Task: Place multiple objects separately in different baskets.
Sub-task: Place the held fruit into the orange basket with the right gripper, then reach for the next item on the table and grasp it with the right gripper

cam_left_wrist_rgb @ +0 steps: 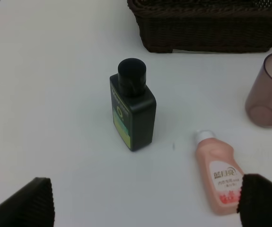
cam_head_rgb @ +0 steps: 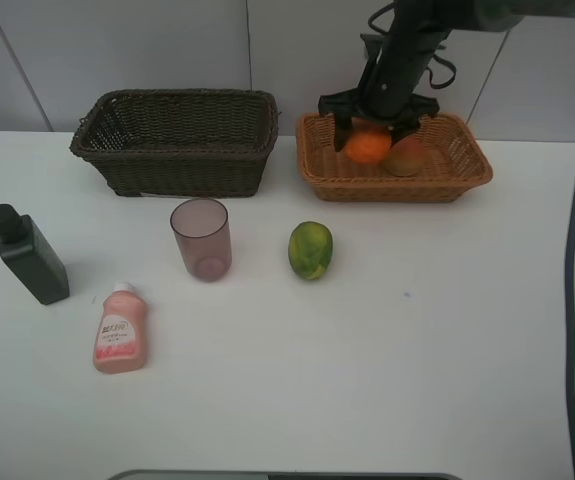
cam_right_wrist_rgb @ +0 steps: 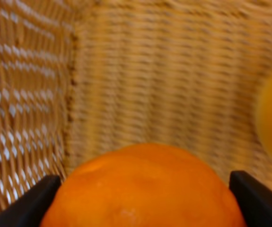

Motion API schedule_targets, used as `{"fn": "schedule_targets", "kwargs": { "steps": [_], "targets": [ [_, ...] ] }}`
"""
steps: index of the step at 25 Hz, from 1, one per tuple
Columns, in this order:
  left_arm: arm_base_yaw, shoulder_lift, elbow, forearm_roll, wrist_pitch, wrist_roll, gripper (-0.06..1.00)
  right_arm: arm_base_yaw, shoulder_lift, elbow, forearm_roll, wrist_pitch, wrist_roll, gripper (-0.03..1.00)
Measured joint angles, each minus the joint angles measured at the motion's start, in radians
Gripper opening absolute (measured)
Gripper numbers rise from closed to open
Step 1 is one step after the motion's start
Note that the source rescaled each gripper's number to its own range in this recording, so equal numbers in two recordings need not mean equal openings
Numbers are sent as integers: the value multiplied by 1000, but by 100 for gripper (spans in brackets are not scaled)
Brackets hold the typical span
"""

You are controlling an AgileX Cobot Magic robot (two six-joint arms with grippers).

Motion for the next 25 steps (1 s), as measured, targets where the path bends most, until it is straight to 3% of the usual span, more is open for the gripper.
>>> {"fn": "schedule_targets", "kwargs": {
  "steps": [10, 11, 14, 16, 25],
  "targets": [
    [0, 0, 0, 0, 0, 0, 100, 11, 51, 0, -7, -60, 0, 35],
    [0, 0, 0, 0, 0, 0, 100, 11, 51, 0, -16, -60, 0, 40],
    [0, 0, 0, 0, 0, 0, 100, 11, 51, -1, -41, -72, 0, 74],
    [0, 0, 0, 0, 0, 0, 100, 12, 51, -1, -44, -74, 0, 84],
    [0, 0, 0, 0, 0, 0, 100, 13, -12, -1, -9, -14, 21, 90]
  ]
}}
